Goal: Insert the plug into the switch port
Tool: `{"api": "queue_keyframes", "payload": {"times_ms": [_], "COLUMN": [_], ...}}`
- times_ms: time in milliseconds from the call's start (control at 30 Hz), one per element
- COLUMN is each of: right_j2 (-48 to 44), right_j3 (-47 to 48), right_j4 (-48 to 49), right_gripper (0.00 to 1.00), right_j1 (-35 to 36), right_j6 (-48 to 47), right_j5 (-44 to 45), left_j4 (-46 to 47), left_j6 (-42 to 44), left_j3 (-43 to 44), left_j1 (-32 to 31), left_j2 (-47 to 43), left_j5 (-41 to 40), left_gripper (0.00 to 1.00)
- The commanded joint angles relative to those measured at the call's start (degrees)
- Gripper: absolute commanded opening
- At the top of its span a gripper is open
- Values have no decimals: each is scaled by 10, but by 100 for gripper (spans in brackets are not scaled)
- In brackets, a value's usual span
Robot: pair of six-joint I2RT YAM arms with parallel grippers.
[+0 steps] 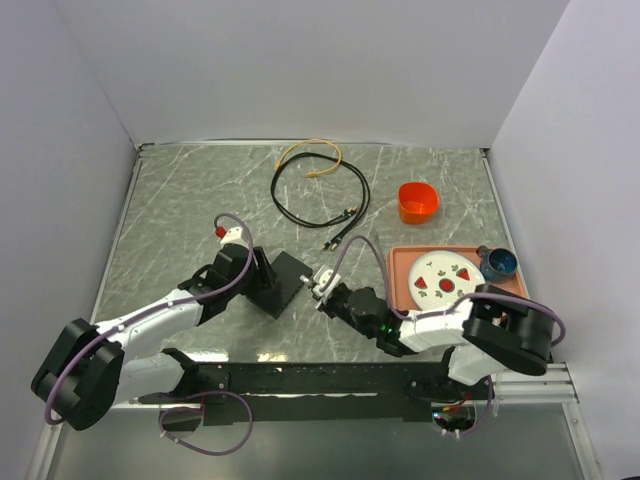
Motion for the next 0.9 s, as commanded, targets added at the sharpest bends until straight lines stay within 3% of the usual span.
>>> {"api": "queue_keyframes", "payload": {"times_ms": [0, 100, 167, 300, 433, 867], "right_j2": [-58, -64, -59, -25, 3, 72], "right_j3": [39, 98, 106, 100, 93, 83], "right_j4": [-99, -240, -289, -263, -219, -143], "right_gripper": [0, 0, 0, 0, 0, 0], "right_j1": [56, 84, 86, 86, 88, 96], "right_j6": [8, 78, 138, 193, 209, 235], "right_j5": [136, 187, 164, 82, 30, 6], "left_j4": [-16, -16, -14, -23, -3, 20], "left_j6": [40, 51, 58, 72, 78, 71], "left_j3": [50, 52, 51, 49, 32, 44], "left_j1": [13, 36, 46, 73, 97, 106], "left_j2": [11, 18, 23, 27, 24, 106], "left_j5": [-32, -16, -4, -3, 54, 143], "left_gripper": [65, 64, 63, 60, 56, 52]}}
